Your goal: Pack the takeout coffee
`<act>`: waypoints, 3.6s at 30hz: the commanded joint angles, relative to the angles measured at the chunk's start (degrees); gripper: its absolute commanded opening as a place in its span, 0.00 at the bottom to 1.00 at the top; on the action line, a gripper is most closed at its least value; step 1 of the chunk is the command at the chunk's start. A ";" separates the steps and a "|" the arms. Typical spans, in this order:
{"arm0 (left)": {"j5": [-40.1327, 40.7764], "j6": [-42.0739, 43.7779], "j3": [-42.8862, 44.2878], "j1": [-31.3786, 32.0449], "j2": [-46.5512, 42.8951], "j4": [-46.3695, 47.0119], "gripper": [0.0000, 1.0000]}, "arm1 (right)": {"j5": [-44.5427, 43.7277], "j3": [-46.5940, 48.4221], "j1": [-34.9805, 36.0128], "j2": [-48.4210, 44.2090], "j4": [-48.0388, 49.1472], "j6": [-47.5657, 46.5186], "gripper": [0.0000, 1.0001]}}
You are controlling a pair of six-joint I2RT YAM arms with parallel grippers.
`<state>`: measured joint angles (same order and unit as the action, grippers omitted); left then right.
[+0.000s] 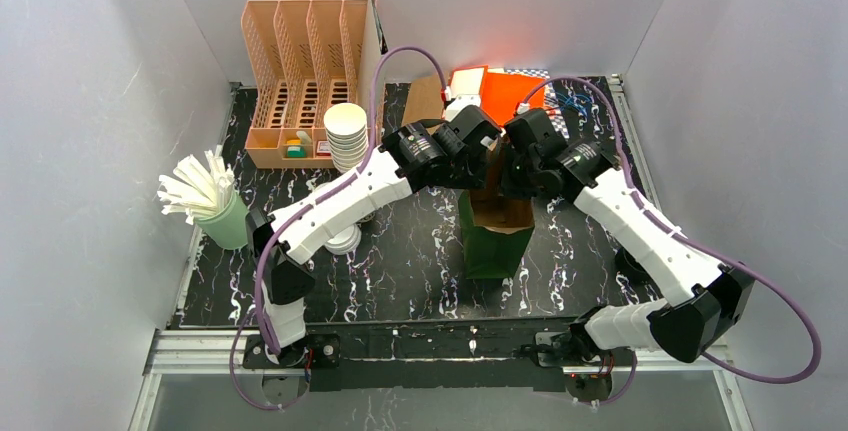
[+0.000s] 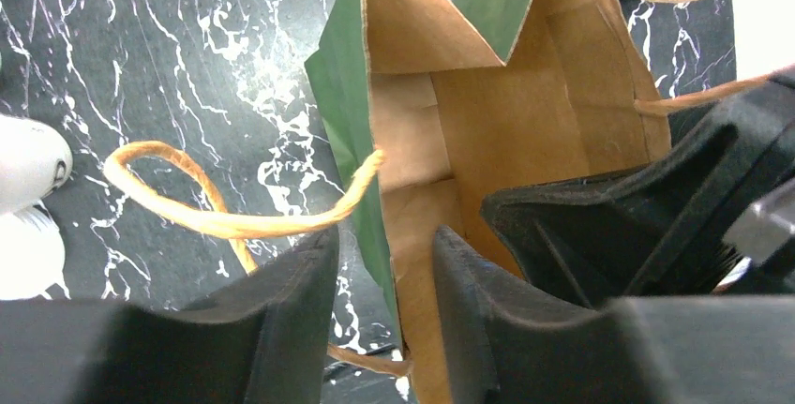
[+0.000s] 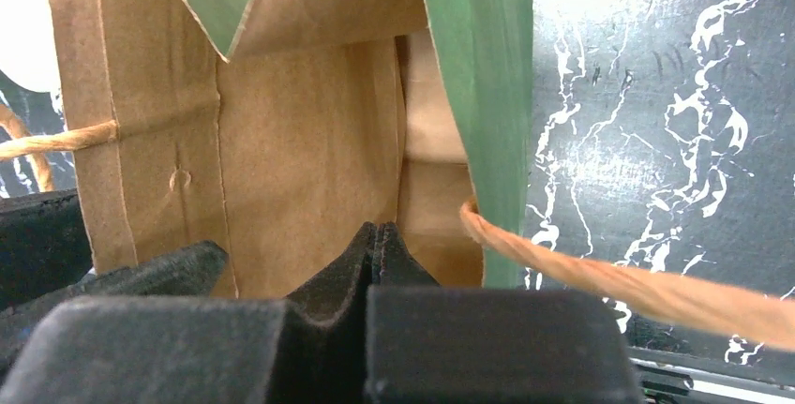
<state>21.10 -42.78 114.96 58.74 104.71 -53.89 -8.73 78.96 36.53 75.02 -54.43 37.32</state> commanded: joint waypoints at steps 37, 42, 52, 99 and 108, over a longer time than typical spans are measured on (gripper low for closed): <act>-11.13 -5.94 -7.92 -2.93 -7.24 4.54 0.00 | 1.74 8.13 -3.60 0.62 -2.30 -7.69 0.01; -12.02 -8.16 -9.58 -2.93 -7.98 8.03 0.00 | 4.24 9.29 -3.00 3.07 -0.96 -5.15 0.01; -8.28 -10.06 -5.18 -2.93 -5.74 6.86 0.00 | -7.53 11.48 6.74 3.45 -3.34 2.93 0.01; -1.37 2.59 13.74 -6.36 2.61 -21.48 0.00 | -41.15 -13.77 -2.67 8.61 -1.21 -5.64 0.01; -7.04 0.69 11.40 -6.36 2.72 -15.52 0.00 | -4.10 -15.26 -3.24 4.08 13.20 -15.11 0.01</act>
<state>15.35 -42.72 126.58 53.43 110.17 -67.57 -33.47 64.62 34.50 82.85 -48.42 26.81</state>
